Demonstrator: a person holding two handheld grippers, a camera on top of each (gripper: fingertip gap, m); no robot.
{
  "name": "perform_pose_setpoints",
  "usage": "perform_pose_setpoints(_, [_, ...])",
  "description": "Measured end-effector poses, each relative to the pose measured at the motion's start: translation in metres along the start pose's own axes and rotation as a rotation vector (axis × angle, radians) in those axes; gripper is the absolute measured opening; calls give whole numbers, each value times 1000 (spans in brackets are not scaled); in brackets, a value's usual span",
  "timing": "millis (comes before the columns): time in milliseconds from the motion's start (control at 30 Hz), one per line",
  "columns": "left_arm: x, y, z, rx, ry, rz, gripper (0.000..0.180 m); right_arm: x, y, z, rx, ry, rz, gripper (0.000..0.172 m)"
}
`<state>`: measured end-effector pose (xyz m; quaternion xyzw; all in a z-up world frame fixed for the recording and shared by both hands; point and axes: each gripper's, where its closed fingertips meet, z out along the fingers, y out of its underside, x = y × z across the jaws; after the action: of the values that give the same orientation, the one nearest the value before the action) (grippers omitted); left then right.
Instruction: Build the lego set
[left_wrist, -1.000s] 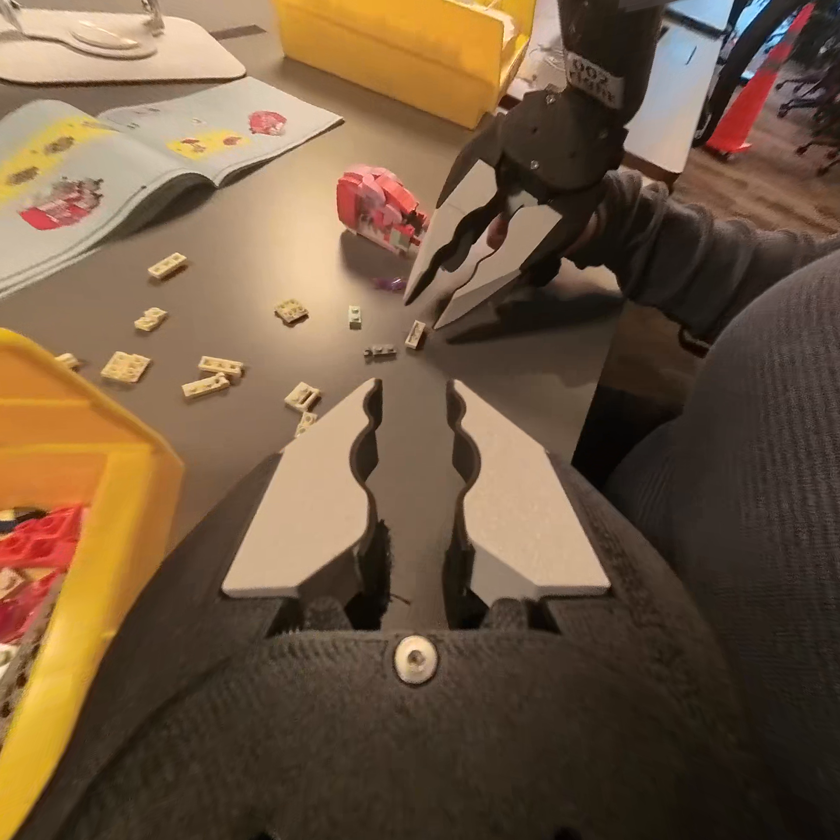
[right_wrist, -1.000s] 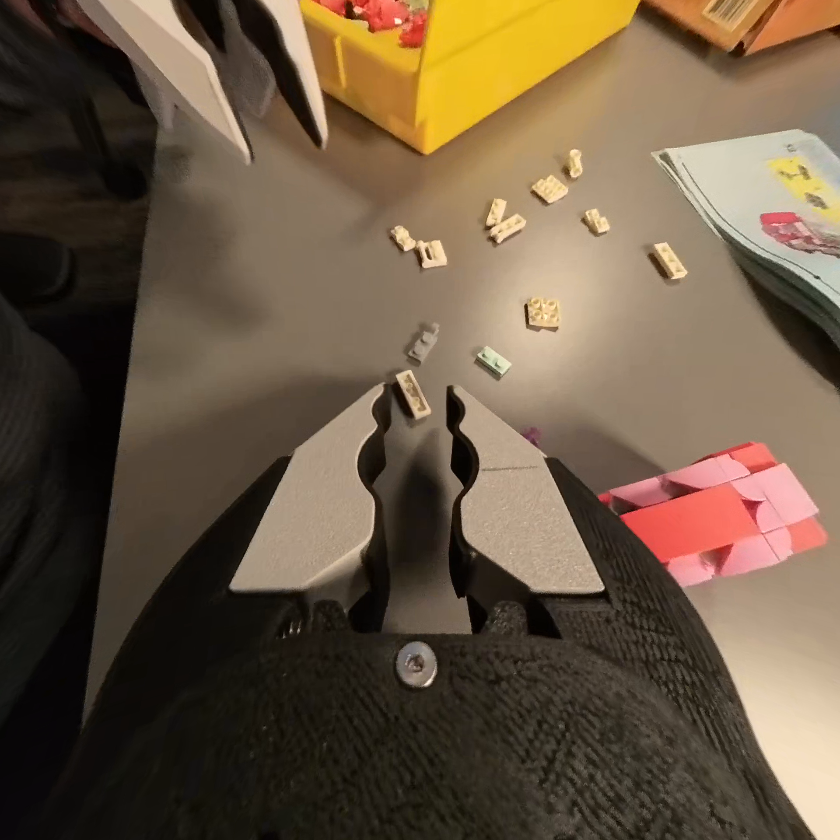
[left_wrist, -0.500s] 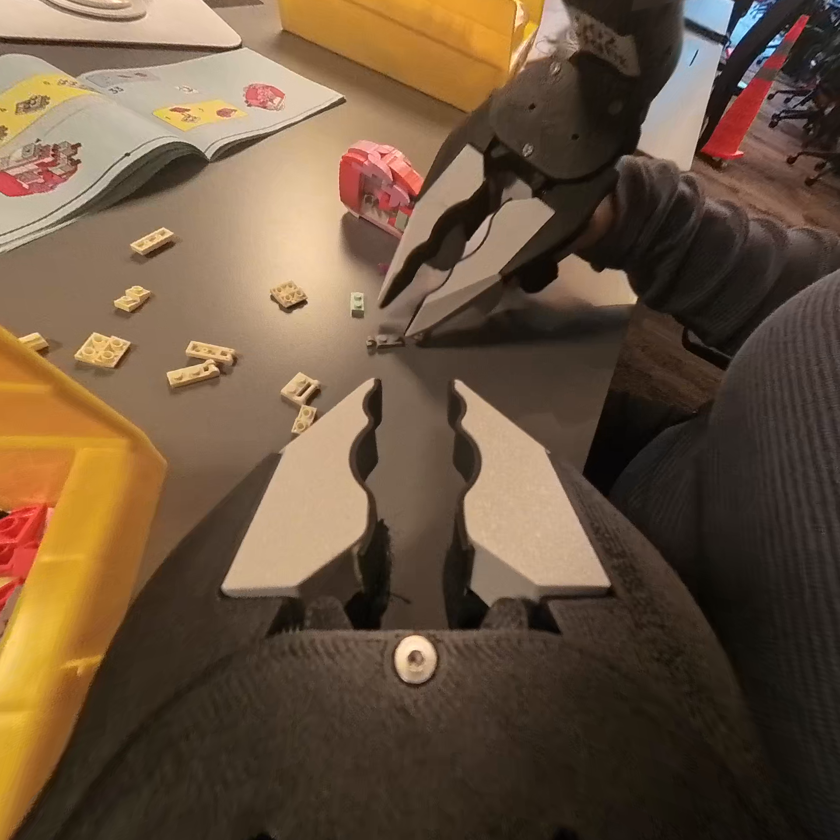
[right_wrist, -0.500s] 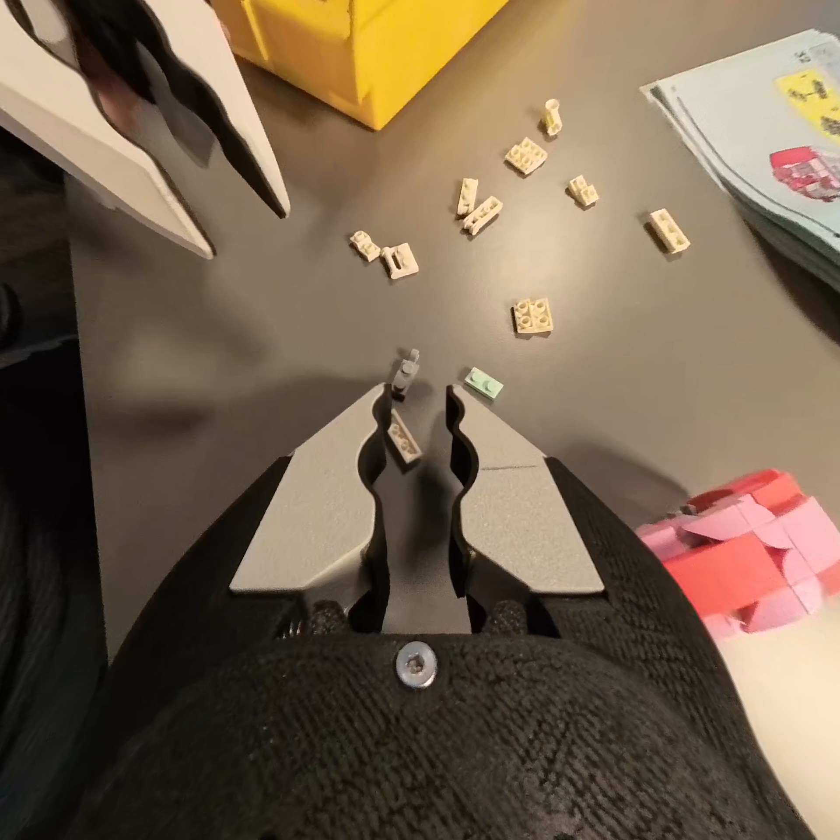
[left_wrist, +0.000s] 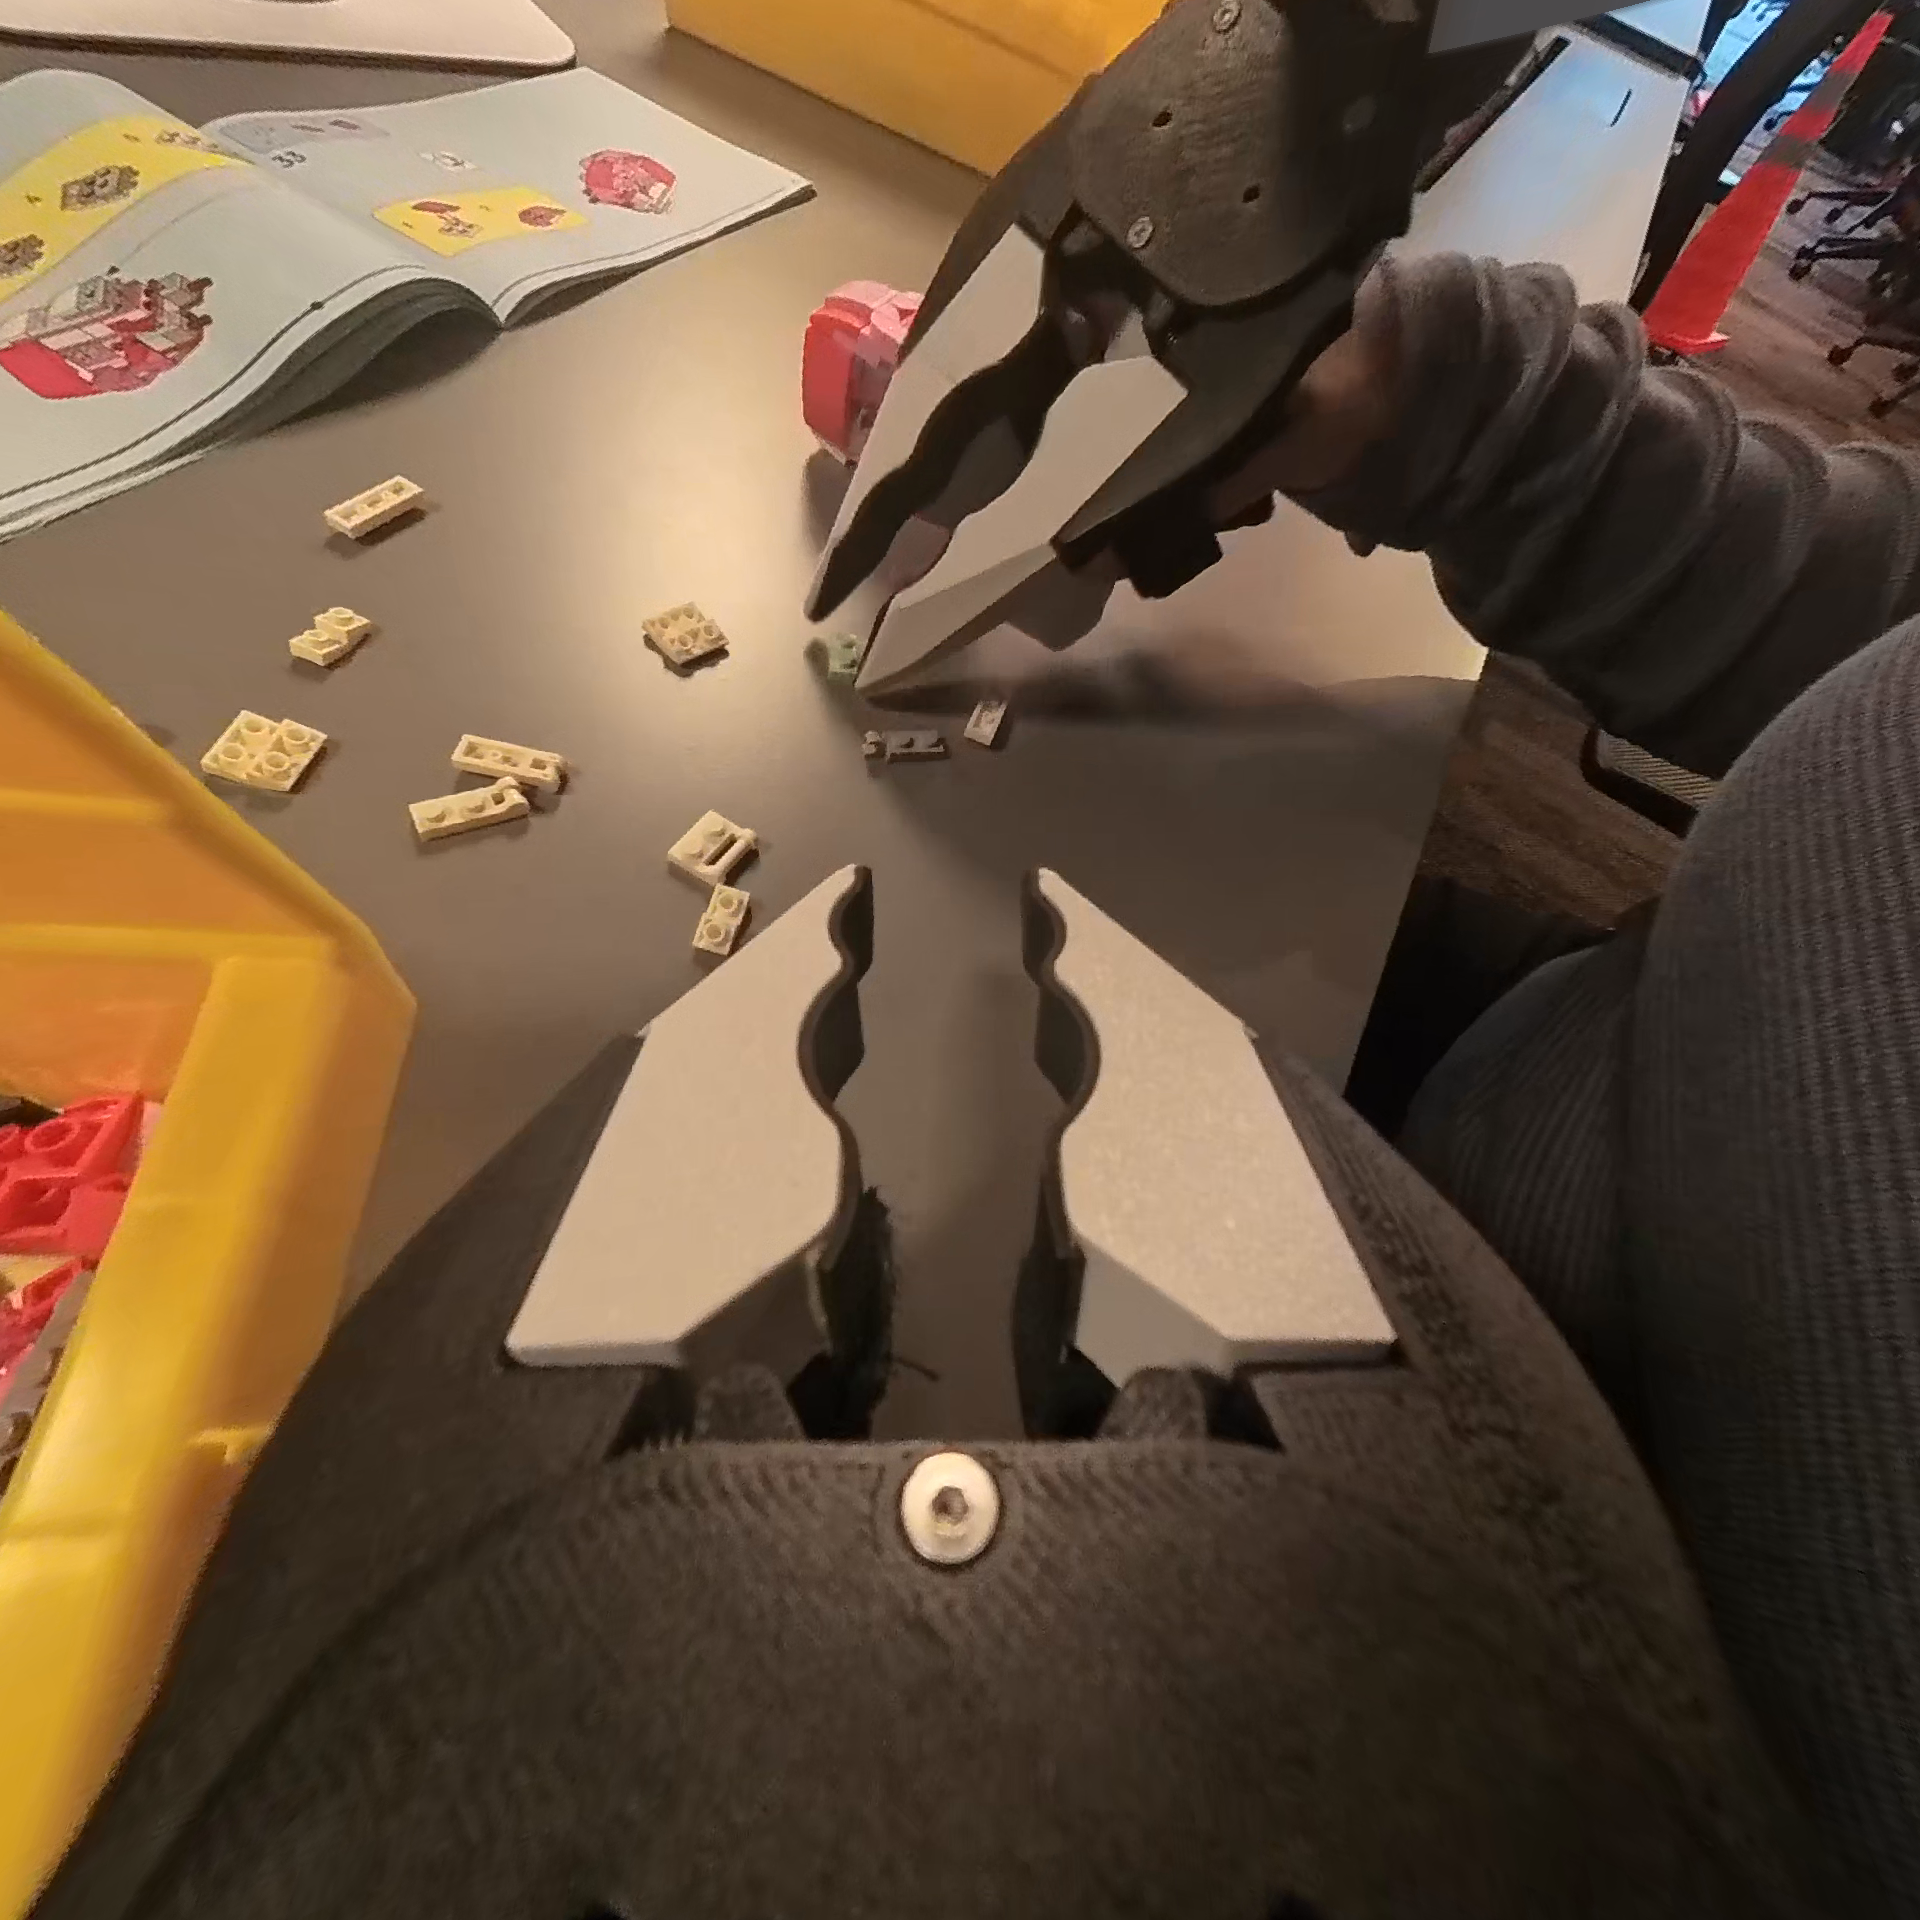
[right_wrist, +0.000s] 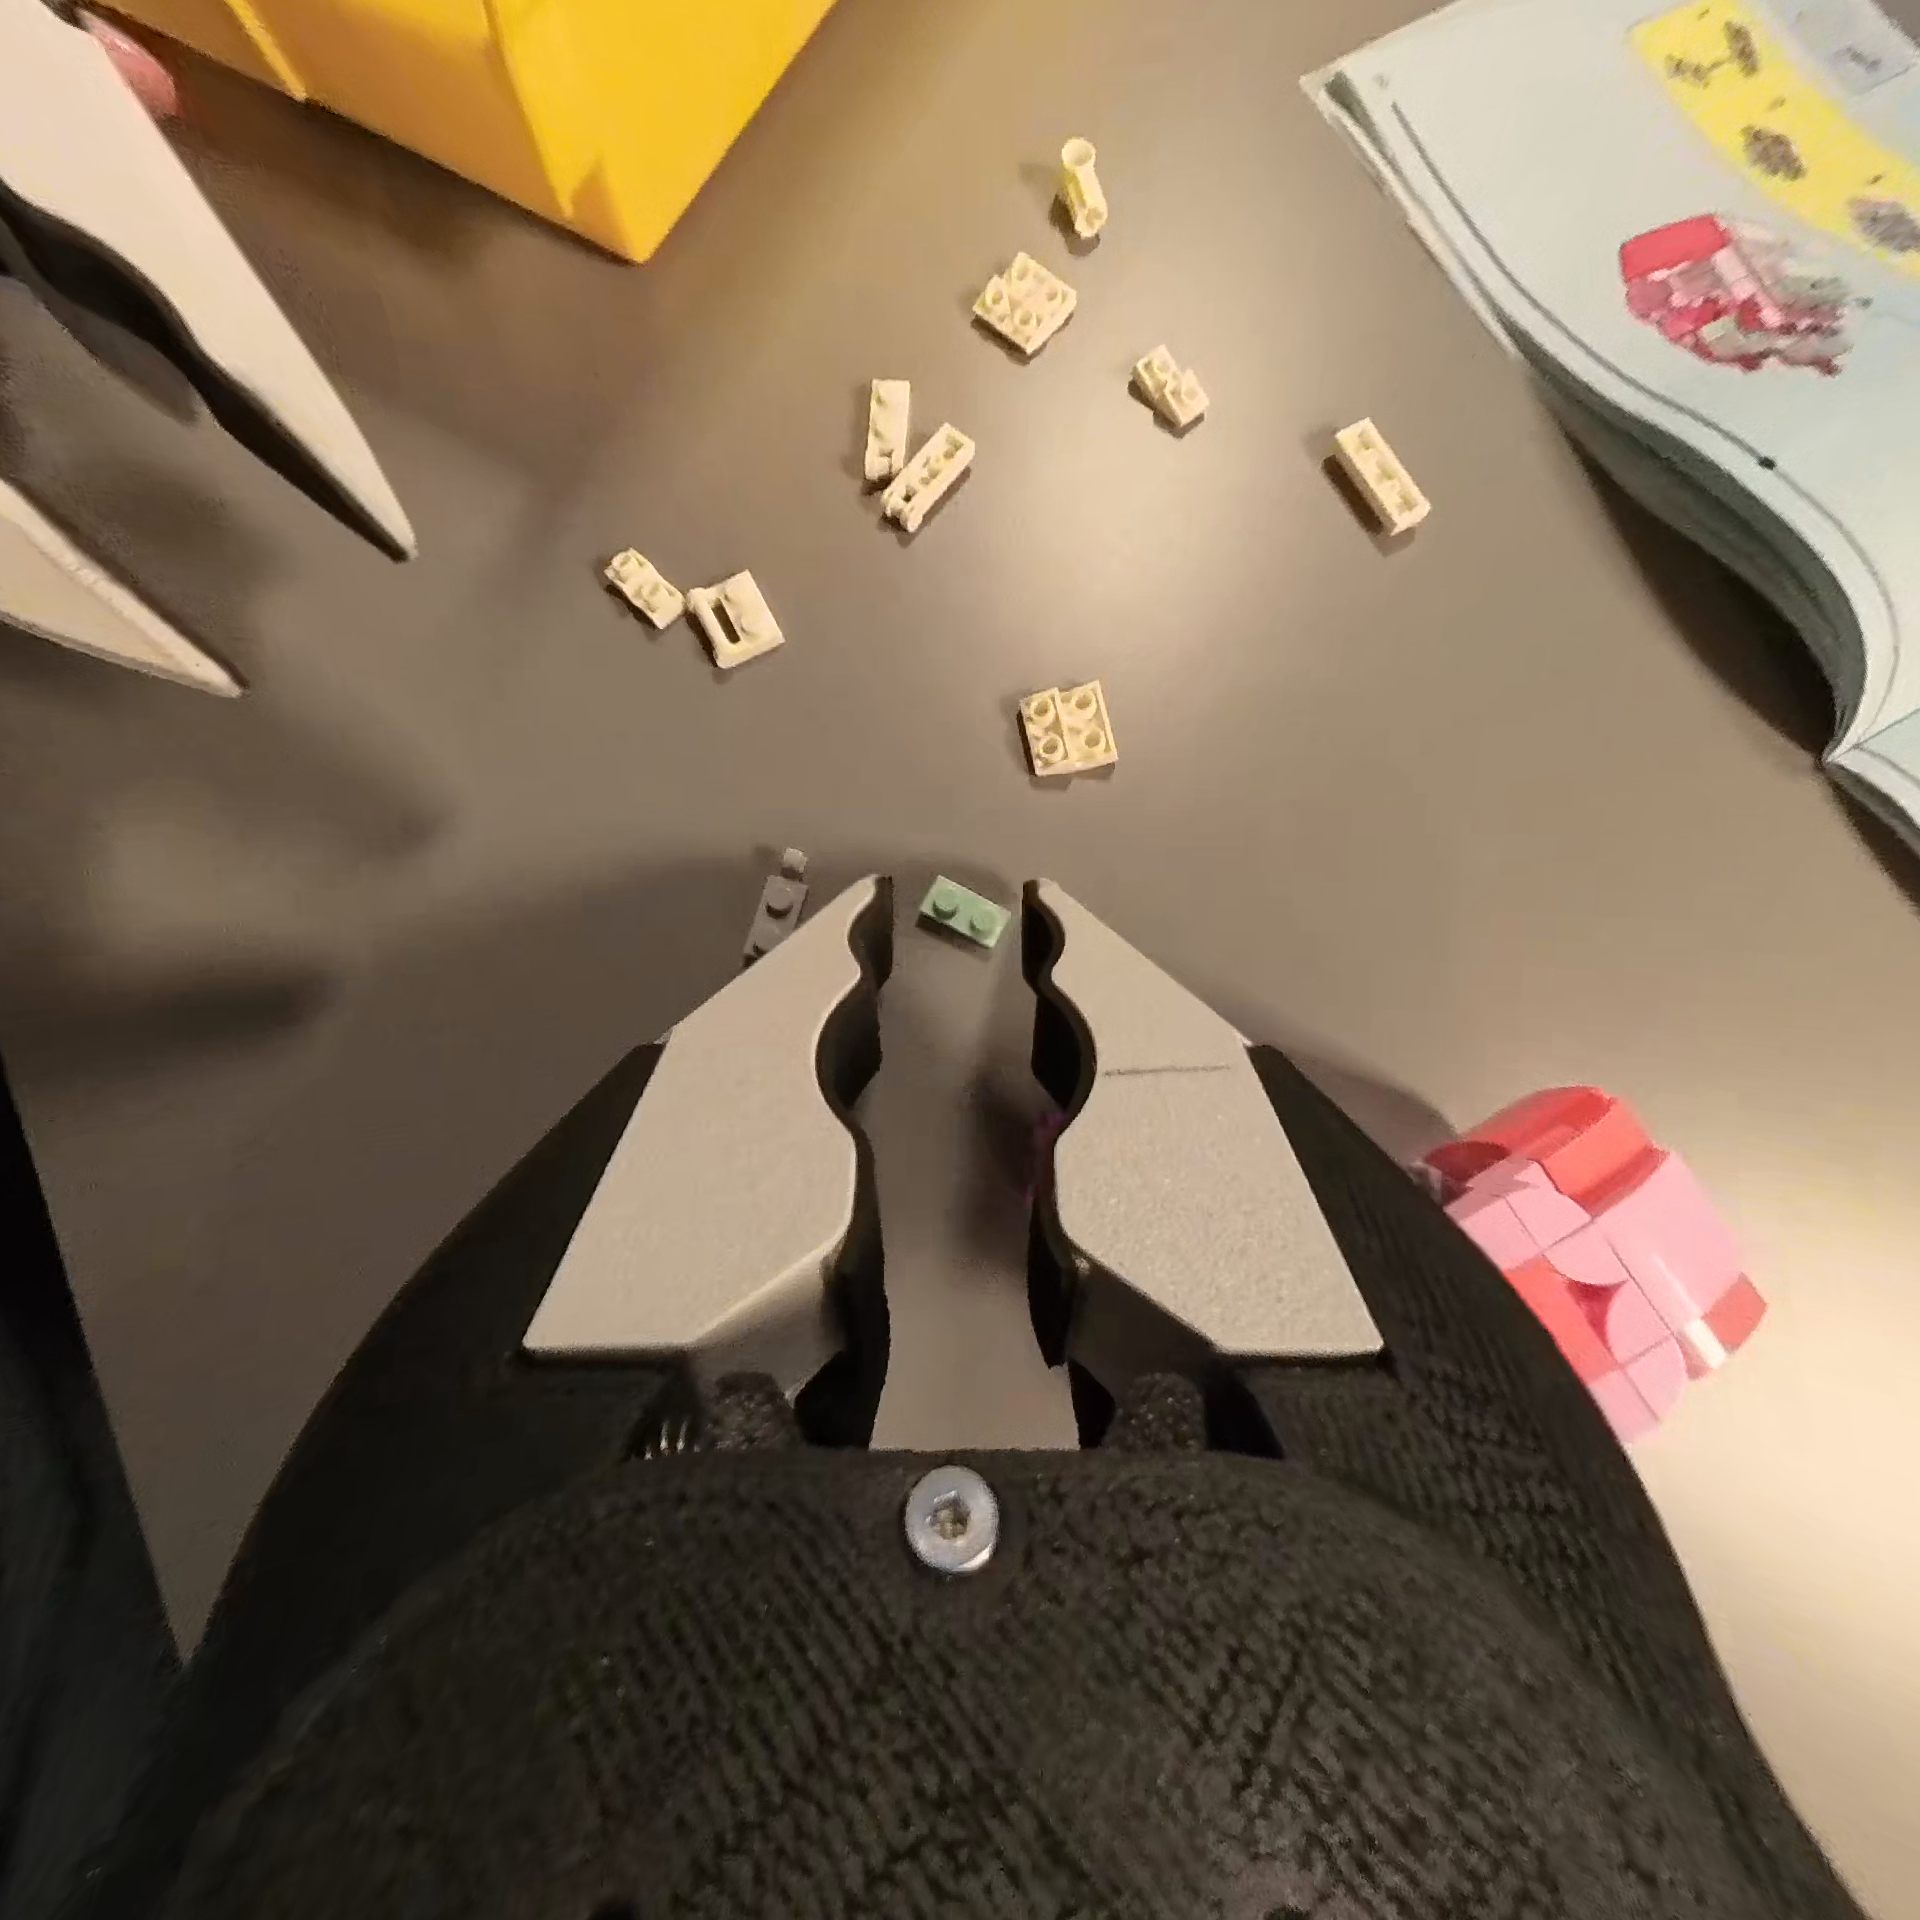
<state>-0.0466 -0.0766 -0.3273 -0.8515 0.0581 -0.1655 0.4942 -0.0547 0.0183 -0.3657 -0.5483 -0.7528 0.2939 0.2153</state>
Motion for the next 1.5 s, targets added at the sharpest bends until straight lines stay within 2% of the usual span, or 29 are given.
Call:
perform_pose_setpoints(300, [1,2,2,-4,9,5,28,1,3,1,-8,25,18,16])
perform_pose_setpoints(600, [2,0,3,-7,4,20,26,-1,3,0,2,27,25,15])
perform_pose_setpoints(800, [-1,1,-1,-9,-11,22,26,-37,-12,-6,79,-89,-25,15])
perform_pose_setpoints(1000, [-1,2,0,-9,-8,14,26,-61,-9,4,43,-120,-93,15])
perform_pose_setpoints(1200, [1,3,2,-20,-4,25,26,-63,-7,9,43,-123,-94,16])
perform_pose_setpoints(1300, [2,3,3,-21,0,22,27,-65,-8,9,53,-124,-91,24])
perform_pose_setpoints(1500, [1,4,3,-23,-3,24,27,-55,-19,-10,152,-48,-73,23])
